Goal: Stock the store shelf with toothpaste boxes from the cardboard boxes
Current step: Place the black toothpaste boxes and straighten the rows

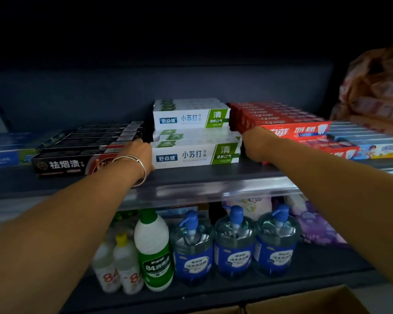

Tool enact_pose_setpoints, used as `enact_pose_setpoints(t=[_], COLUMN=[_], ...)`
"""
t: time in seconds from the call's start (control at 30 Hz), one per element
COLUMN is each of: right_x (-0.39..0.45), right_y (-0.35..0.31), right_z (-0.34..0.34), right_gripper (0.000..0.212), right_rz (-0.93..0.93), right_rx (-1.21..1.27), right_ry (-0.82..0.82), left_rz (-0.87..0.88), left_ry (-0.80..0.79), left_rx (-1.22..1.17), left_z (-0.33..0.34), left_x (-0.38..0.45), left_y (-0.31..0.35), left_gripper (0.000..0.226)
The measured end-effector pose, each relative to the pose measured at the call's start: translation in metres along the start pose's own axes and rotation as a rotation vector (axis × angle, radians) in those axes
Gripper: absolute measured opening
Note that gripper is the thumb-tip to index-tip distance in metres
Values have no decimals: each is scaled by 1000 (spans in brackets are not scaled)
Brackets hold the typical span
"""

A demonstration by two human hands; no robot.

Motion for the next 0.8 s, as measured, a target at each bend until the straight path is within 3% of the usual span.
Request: enact_pose_setpoints(t=[0.23,0.47,0.57,0.8], right_x=[36,72,80,94], right_y=[2,-4,-7,0], right_z=[1,-1,-2,-1], right_gripper=[28,36,42,34], right_rz=[-38,-99,-141,-151], right_rx=[-5,-20,-24,-93], right_ry=[-10,-29,-51,-40], left_rz=[-30,149,190,216], left_ry=[-7,-99,-115,-112], left_rx=[-15,-36,-51,-70], left_z=[-6,0,-3,-6], left_x=[10,31,32,35], left_y=[0,10,15,16], left_gripper=[56,69,60,49])
Point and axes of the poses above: each hand's wrist, its own x-axis towards the middle knuckle, its own z-axis out of the palm, y = z × x, the point moved 9 cm from there along x, towards the middle knuckle, and after that the axes turned 10 degrees about -z, right-handed, at the moved point
